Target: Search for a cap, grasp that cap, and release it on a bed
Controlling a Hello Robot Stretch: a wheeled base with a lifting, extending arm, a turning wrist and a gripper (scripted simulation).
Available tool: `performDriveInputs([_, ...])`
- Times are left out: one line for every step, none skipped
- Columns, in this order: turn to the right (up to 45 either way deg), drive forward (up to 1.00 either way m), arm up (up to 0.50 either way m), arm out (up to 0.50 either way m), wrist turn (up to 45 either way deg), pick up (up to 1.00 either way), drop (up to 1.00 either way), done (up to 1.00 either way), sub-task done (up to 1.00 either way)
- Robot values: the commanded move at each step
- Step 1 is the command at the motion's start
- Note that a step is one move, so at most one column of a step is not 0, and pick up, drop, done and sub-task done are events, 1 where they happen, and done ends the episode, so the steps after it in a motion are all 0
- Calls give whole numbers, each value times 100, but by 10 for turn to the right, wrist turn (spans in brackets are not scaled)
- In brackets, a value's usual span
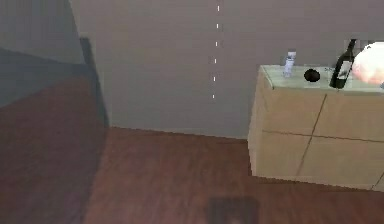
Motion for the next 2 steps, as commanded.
performDriveInputs([0, 35, 0, 0, 0, 0, 0, 0, 0])
performDriveInputs([-240, 0, 0, 0, 0, 0, 0, 0, 0])
